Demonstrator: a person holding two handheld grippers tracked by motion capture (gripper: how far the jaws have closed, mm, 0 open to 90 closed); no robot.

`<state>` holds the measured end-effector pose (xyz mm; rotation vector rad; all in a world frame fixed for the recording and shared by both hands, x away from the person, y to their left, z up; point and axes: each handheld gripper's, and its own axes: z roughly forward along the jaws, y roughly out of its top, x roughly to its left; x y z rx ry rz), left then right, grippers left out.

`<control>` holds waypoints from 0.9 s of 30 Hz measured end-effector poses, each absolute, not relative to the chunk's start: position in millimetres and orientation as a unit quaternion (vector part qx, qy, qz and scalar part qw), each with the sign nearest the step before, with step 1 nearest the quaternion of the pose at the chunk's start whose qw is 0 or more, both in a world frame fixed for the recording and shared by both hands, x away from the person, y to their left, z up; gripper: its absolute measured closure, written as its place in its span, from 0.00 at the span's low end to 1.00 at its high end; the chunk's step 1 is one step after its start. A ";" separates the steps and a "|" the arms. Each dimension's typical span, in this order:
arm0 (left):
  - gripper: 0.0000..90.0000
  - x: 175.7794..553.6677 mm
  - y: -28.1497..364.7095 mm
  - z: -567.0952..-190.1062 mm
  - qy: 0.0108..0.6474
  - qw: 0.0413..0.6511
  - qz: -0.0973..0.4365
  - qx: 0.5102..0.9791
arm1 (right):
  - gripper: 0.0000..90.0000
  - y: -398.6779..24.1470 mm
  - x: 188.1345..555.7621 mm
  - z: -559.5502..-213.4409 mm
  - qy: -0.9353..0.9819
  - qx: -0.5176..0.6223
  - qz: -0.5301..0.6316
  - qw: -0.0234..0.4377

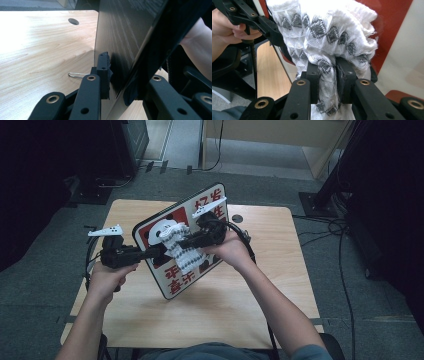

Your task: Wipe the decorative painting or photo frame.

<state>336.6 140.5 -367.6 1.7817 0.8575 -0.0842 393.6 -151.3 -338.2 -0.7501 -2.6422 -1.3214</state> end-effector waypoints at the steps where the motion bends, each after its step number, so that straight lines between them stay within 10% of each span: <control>1: 0.83 336.6 140.5 -367.6 0.362 0.549 -0.036 0.752 | 0.84 -151.4 393.5 -339.5 -0.865 -0.246 -0.434 0.048; 27: 0.83 336.4 140.1 -367.2 0.362 0.549 -0.035 0.753 | 0.84 -157.7 385.7 -378.3 -0.867 -0.266 -0.415 0.067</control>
